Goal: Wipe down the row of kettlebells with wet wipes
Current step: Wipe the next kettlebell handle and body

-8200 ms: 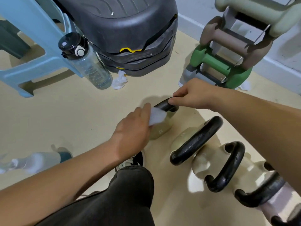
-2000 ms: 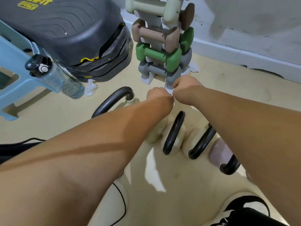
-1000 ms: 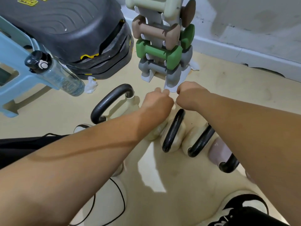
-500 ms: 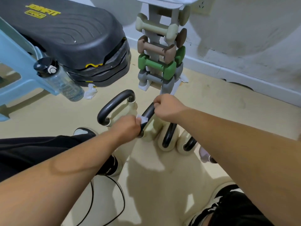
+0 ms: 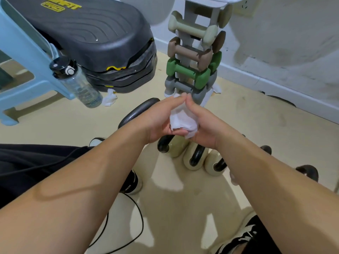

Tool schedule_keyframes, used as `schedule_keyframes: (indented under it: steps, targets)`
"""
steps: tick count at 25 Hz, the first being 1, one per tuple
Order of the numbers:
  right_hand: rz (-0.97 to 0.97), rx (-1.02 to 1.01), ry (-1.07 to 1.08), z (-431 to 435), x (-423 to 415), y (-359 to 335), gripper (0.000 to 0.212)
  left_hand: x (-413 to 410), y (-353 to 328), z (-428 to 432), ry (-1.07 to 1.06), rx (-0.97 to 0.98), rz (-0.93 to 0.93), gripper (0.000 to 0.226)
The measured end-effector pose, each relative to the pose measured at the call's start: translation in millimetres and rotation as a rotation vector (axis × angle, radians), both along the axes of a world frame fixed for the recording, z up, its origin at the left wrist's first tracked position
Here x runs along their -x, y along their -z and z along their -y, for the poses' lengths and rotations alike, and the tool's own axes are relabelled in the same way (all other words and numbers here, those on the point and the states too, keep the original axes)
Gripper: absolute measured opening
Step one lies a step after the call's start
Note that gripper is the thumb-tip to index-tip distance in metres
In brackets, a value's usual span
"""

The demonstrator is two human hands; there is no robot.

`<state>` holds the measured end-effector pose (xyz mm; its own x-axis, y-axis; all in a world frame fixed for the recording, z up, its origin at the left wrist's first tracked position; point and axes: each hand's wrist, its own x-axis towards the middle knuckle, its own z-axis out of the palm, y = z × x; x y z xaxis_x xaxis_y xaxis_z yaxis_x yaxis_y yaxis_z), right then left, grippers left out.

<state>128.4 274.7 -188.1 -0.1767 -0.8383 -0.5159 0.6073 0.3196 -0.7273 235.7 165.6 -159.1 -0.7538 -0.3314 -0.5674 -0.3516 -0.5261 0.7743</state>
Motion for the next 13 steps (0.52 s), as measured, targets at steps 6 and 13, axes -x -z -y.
schedule_keyframes:
  steps: [6,13]
  targets:
    - [-0.461,-0.488,0.566,12.4,38.2,3.9,0.036,-0.8,39.1,16.5,0.015,0.776,0.400,0.044]
    - [-0.429,-0.529,0.366,56.1,8.1,25.2,0.043,-5.3,74.9,-0.8,0.488,1.329,0.499,0.017]
